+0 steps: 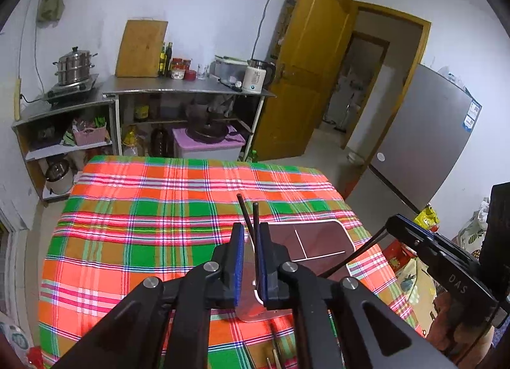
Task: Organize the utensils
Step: 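Open both grippers to drop the chopsticks into the basket compartments, then move both grippers back toward the remaining chopsticks on the cloth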
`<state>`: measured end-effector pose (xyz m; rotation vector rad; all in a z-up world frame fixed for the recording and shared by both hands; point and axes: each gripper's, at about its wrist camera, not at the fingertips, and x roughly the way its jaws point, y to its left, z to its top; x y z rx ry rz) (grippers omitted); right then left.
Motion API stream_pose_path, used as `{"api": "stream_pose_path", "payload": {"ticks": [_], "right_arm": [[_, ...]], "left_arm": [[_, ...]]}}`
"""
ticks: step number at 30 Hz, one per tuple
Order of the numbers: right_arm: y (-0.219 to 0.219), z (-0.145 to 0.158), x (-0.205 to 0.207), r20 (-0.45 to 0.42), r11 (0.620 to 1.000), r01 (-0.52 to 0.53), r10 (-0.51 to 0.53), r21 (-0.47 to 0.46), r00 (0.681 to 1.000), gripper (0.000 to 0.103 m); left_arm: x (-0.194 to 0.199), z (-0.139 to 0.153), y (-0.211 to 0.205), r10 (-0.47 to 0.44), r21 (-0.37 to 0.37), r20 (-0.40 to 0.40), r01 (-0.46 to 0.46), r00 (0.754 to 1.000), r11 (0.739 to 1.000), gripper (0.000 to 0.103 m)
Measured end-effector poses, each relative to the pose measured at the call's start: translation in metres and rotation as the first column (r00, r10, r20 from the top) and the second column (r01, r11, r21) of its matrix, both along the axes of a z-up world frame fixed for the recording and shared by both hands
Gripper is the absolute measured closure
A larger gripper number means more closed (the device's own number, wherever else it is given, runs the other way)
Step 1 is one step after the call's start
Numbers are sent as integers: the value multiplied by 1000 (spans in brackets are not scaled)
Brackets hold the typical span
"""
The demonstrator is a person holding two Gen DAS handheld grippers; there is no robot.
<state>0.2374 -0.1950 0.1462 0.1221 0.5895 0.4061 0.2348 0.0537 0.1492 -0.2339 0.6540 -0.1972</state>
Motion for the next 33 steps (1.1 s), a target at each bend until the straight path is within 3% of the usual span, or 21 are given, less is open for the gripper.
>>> {"api": "stream_pose_path", "payload": {"ticks": [7,14,24,33], "right_arm": [[-14,9,-24,37,1000,20,-20,21,999,91],[-24,-4,-56,27,999,18,-19,28,999,91],[-27,-48,-85,-68,999,14,-12,30,998,91],[-24,-88,-97,-156,1000,3,0,17,988,91]], "left_arm": [[-34,10,7,17,-2,51,-17,999,1000,95],[-67,-6,5,15,11,37,-15,999,1000,95],[-97,-59,-7,-14,14,-57,14,998,1000,95],[-107,-113,-12,-20,-7,-180,19,983,1000,95]]}}
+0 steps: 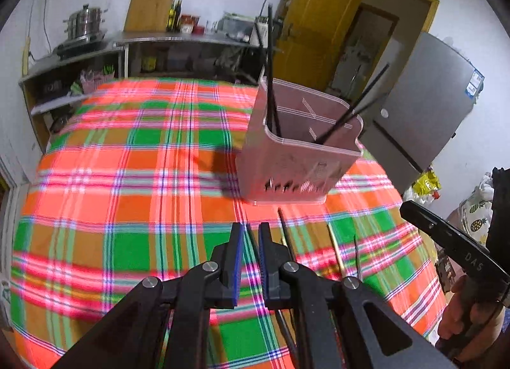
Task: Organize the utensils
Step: 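Move both grippers back toward the remaining chopsticks on the cloth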
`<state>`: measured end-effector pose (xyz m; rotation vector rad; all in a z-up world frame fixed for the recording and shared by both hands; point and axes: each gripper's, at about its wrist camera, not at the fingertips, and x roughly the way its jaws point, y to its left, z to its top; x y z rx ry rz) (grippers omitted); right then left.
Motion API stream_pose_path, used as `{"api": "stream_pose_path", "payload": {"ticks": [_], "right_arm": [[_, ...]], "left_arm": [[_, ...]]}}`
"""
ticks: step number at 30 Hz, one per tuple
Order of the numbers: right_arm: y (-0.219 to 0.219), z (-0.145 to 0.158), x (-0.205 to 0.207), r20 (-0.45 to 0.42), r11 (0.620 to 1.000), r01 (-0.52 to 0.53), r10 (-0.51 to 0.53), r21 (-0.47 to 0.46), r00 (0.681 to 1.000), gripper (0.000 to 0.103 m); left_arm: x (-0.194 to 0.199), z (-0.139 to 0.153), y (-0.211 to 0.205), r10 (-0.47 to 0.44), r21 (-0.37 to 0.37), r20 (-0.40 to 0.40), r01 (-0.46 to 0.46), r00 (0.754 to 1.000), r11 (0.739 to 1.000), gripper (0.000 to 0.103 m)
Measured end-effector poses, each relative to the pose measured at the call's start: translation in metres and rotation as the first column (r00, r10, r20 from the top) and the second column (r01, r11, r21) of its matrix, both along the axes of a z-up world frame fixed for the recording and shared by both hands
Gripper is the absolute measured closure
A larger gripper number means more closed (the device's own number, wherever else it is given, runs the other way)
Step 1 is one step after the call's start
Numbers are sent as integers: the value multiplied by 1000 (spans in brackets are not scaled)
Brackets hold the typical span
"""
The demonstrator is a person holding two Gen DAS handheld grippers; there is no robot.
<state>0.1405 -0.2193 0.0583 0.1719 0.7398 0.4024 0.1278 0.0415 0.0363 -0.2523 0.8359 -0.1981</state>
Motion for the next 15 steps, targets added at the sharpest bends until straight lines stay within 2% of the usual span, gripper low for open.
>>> {"api": "stream_pose_path", "payload": {"ticks": [12,14,15], "right_arm": [[10,-31,2,-80,1000,-25,24,-16,997,91],[10,-35,3,-89,999,-27,26,-18,996,91],[10,-36,3,-92,999,-28,26,-18,995,91]], "left_arm": [[19,-54,-17,-22,-40,-138,16,990,999,94],[25,-60,-21,-28,-51,-158,20,987,998,92],[28,-63,-22,-31,-49,-171,23,985,999,88]]}}
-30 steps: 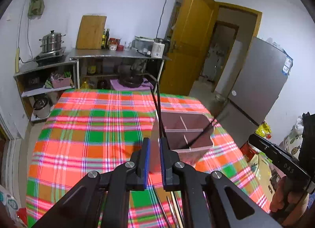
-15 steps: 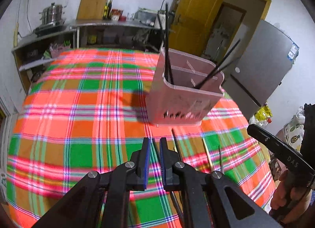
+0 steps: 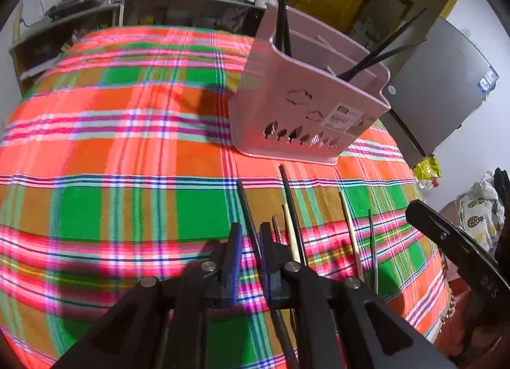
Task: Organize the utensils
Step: 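Move both grippers back toward the remaining chopsticks on the cloth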
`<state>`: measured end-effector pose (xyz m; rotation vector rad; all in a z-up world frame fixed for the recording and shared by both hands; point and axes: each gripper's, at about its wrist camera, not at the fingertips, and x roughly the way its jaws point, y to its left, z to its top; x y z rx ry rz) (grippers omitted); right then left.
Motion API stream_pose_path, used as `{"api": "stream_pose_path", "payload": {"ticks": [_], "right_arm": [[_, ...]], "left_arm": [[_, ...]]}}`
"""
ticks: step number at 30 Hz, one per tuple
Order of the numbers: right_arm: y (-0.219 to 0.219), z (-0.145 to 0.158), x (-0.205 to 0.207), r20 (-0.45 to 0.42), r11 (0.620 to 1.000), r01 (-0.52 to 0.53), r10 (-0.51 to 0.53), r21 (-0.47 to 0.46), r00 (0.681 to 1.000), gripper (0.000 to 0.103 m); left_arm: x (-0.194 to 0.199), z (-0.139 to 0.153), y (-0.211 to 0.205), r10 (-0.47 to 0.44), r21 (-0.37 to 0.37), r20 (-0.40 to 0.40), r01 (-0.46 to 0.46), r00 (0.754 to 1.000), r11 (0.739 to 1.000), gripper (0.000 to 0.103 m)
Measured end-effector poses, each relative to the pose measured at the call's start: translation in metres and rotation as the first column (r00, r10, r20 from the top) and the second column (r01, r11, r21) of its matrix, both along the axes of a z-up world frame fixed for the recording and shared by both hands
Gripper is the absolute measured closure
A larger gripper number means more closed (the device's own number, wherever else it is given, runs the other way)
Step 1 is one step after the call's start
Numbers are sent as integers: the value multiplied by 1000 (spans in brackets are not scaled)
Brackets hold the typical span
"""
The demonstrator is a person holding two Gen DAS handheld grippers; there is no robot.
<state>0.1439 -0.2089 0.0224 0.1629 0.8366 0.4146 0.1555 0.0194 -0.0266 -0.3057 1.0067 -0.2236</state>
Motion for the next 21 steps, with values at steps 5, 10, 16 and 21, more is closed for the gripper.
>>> {"api": "stream_pose_path", "payload": {"ticks": [5,10,16,21], "right_arm": [[0,-7,3,-18,1000,1,-1,-5,1000,91],[2,-12,7,-31,1000,-3,3,-7,1000,91],[8,-17,12,-46,1000,-11,10,-17,999,91],[19,-24,20,-64,999,-30,28,-31,998,91]], "left_arm": [[11,-10,-5,7,13,-23,-7,1000,1000,83],[18,-18,-8,25,45,-35,-24,999,999,83],[20,-20,-22,5,154,7,-6,1000,988,93],[19,-18,-17,3,162,8,-5,1000,987,96]]}}
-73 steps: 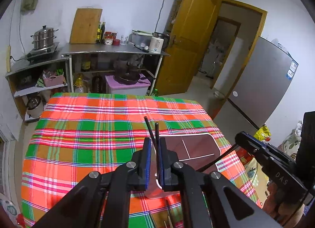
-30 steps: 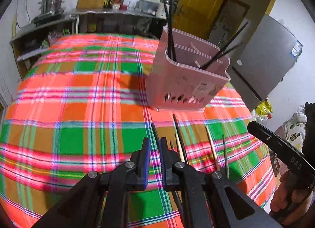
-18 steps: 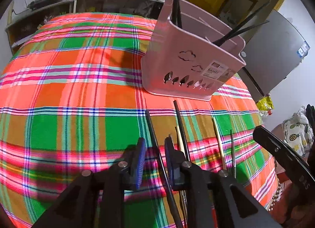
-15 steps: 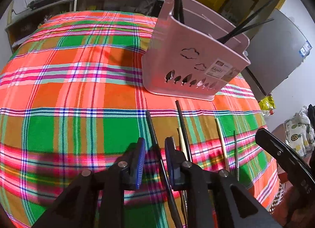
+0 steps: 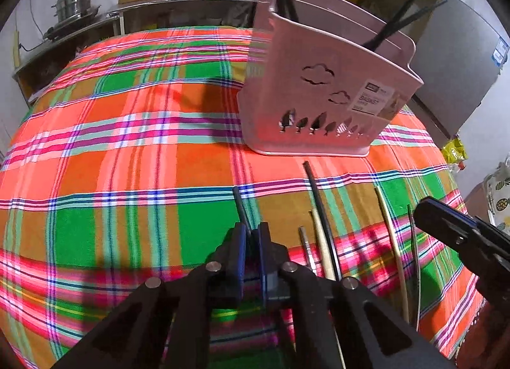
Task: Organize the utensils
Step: 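Move both grippers back toward the remaining chopsticks on the cloth, then close the right gripper on a black chopstick while the left gripper grasps one too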
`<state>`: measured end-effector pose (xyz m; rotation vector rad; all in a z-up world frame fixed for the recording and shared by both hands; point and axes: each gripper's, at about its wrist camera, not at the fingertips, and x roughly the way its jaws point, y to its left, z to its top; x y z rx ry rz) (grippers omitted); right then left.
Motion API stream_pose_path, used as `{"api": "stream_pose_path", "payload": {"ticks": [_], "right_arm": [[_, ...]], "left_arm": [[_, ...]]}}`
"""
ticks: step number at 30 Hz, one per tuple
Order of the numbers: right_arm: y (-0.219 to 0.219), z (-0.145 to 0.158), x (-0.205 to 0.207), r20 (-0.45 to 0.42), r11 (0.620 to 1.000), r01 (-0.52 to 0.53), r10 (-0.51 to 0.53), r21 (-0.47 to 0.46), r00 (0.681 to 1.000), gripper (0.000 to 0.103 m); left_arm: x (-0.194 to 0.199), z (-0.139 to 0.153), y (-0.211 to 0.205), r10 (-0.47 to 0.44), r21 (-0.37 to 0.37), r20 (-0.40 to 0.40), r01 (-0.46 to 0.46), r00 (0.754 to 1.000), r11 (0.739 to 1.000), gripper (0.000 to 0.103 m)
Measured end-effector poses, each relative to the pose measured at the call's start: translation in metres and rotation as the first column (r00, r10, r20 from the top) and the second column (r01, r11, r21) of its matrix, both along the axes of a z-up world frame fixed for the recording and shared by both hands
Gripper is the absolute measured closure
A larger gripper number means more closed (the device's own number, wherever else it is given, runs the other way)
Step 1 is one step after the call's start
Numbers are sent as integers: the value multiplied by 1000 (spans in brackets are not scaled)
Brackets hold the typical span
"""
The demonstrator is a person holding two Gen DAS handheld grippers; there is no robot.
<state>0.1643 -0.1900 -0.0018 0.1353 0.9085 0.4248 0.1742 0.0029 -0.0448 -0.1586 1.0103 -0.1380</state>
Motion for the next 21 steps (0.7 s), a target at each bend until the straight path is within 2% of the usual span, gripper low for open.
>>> {"api": "stream_pose_path", "payload": {"ticks": [10,21], "right_arm": [[33,-28,24,-70,998,-47,44,-42,997,91],[59,-42,50,-109,993,-62,51,-100,993,91]], "left_arm": [[-1,2,40,61,-19,2,-61,998,998,97],[0,-3,47,55,-47,20,-54,998,997,97]]}}
